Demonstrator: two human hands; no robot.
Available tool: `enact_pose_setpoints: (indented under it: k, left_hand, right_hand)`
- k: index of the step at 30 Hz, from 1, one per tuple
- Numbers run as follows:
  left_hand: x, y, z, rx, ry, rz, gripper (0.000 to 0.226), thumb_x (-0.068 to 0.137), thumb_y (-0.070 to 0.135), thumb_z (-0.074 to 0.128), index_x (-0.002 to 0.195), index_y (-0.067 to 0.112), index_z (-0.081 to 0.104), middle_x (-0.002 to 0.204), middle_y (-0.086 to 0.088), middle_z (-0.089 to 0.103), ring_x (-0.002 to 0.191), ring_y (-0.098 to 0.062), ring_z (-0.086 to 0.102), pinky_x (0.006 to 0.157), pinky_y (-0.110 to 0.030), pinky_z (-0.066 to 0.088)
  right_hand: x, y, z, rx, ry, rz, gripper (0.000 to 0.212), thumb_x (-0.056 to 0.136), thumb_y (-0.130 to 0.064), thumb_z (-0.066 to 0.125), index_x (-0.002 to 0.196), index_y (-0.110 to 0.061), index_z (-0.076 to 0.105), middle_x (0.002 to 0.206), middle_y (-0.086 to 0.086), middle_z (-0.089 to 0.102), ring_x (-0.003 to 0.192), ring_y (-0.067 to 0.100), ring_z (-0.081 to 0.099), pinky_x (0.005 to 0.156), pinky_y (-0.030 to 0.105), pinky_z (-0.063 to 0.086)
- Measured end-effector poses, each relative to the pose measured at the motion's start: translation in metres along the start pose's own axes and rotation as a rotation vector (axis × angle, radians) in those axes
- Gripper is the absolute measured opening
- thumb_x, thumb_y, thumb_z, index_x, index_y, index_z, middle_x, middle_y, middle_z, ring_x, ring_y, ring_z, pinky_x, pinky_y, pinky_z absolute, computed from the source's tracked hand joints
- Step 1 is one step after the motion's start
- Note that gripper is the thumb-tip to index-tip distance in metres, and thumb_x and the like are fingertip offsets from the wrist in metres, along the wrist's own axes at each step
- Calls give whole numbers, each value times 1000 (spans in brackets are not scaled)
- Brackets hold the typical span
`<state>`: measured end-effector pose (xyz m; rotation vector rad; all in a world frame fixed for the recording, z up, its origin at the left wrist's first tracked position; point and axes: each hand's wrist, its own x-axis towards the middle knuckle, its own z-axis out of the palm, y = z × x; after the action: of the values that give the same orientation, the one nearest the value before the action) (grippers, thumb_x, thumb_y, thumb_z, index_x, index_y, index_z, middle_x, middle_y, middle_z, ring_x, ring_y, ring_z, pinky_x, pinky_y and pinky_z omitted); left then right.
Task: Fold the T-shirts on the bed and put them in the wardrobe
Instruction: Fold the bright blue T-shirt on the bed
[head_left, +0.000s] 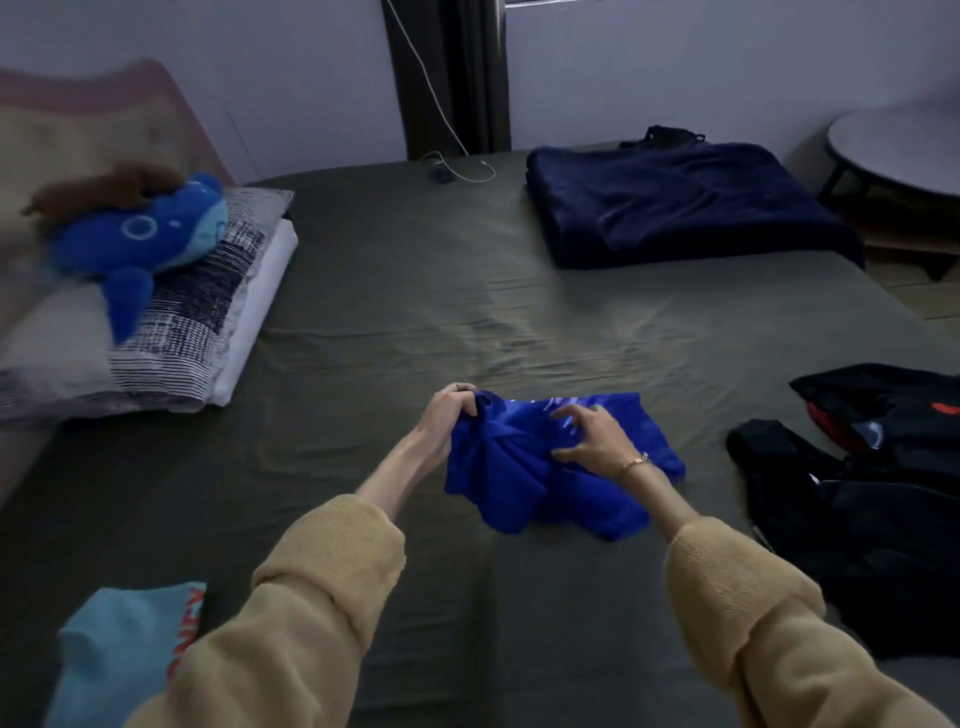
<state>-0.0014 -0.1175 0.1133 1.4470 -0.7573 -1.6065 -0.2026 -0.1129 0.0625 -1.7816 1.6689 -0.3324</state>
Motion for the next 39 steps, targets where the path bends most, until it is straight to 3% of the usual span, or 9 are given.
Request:
enact_pose_setpoints:
  k: [6, 10, 13, 17, 25, 30, 33, 36, 39]
  left_hand:
    - [-11, 8, -73, 42, -129, -64, 14, 89, 2, 45, 96, 12, 52, 92, -6, 55, 78, -17, 54, 69, -26, 46]
    - [-9, 9, -119, 892, -201, 58, 77, 66, 33, 85, 124, 22, 36, 123, 3, 43, 111, -16, 46, 94, -33, 43]
    - [-13, 3, -133, 1360, -19, 263, 67, 70, 18, 77, 116, 23, 28, 114, -3, 46, 99, -24, 53, 81, -37, 44]
    - [-14, 17, -136, 1224, 373, 436, 26, 85, -1, 36, 106, 15, 34, 104, -9, 46, 80, -29, 51, 67, -38, 35]
    - [-23, 95, -128, 591, 823, 526, 33, 78, -7, 31, 101, 14, 43, 103, -6, 52, 93, -28, 51, 69, -32, 31]
    - [-8, 91, -139, 617, 697, 218, 41, 92, 2, 33, 128, 3, 52, 134, -15, 52, 119, -31, 50, 89, -32, 39]
    - [-4, 64, -155, 705, 321, -25, 31, 95, 10, 39, 116, 0, 58, 118, -18, 62, 103, -31, 59, 72, -30, 43]
    - [-17, 43, -164, 991, -95, -543, 18, 92, 12, 45, 102, 2, 57, 96, -13, 66, 89, -26, 63, 75, -31, 52]
    - [-15, 31, -167, 1158, -298, -932, 50, 75, 14, 66, 121, 0, 55, 113, -19, 66, 110, -32, 61, 100, -41, 47]
  right_hand:
    - [-6, -44, 71, 28, 75, 45, 16, 92, -14, 51, 105, -10, 59, 108, 12, 64, 105, 31, 55, 74, 34, 39]
    - [-1, -66, 80, 262, 271, 82, 19, 94, -7, 47, 74, -9, 48, 77, 18, 59, 80, 33, 53, 63, 32, 23]
    - [0, -82, 67, 309, 236, -31, 32, 89, -14, 61, 63, -19, 44, 59, -6, 46, 64, 18, 44, 57, 25, 25]
    - [7, -85, 52, 41, 122, -129, 15, 73, -3, 72, 85, -6, 63, 79, 3, 60, 74, 18, 56, 64, 20, 36]
    - [7, -93, 30, -79, 459, 244, 27, 86, 1, 42, 107, -6, 58, 110, 18, 61, 104, 36, 56, 75, 37, 43]
    - [19, -91, 17, 404, 449, 249, 29, 86, 3, 37, 97, -4, 63, 99, 18, 63, 96, 32, 55, 74, 35, 35]
    - [28, -62, 22, 623, 284, 326, 22, 89, -8, 44, 78, -12, 62, 95, 14, 62, 88, 25, 50, 74, 32, 36]
    - [20, -42, 24, 415, -39, 348, 16, 93, -18, 48, 89, -8, 60, 104, 20, 63, 88, 25, 52, 73, 32, 37]
    - [3, -36, 20, -4, -472, 298, 19, 93, -24, 50, 97, -9, 61, 98, 11, 61, 84, 23, 56, 71, 30, 42]
